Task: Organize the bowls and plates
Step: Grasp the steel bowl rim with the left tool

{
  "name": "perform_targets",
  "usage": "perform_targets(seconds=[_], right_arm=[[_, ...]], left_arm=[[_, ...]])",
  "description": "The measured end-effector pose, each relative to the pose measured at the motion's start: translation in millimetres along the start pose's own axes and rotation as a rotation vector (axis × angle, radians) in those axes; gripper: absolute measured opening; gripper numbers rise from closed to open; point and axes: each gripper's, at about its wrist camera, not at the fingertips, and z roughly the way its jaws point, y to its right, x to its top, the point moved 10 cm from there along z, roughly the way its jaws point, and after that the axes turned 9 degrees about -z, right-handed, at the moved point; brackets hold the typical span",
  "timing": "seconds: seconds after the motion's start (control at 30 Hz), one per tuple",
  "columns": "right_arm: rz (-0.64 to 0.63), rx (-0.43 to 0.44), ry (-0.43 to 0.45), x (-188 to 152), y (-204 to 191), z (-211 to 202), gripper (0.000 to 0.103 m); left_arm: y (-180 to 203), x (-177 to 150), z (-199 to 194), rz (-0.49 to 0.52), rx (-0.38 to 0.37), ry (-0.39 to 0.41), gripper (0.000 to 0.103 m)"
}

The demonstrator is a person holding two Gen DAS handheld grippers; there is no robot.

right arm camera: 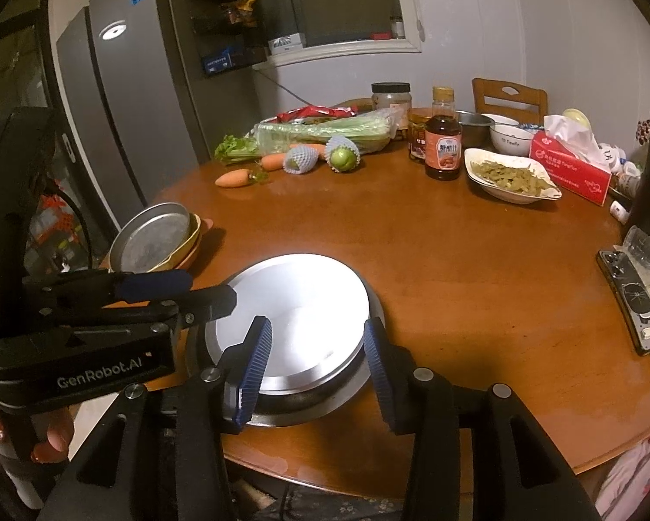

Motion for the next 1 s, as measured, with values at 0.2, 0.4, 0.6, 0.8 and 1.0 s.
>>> perform_targets(seconds=[0.2, 0.4, 0.6, 0.8, 1.0], right_arm=[[0.03, -0.031, 0.002, 1.4, 6.8, -3.6, 0.054], [0.073, -0.065, -0.033, -4.5, 16.2, 2.4, 0.058], [0.155, -0.059, -0.071, -13.7, 26.9, 13.8, 0.06], [0.205, -0.017, -0.107, -22.7, 25.2, 27.8, 0.06], [0.244, 0.022, -0.129, -28.9, 22.7, 40.0, 0.06]], left_arm=[[-11.9, 2.3, 0.7, -0.033, -0.015, -0.003, 0.049], [-16.5, 3.2, 6.2, -0.059, -0.057, -0.012, 0.052], [-20.8, 0.6, 21.1, -0.097, -0.086, -0.045, 0.053], [-24.1, -2.0, 32.1, -0.136, -0.121, -0.07, 0.053], [-22.8, -5.4, 41.5, -0.131, -0.122, -0.084, 0.053]])
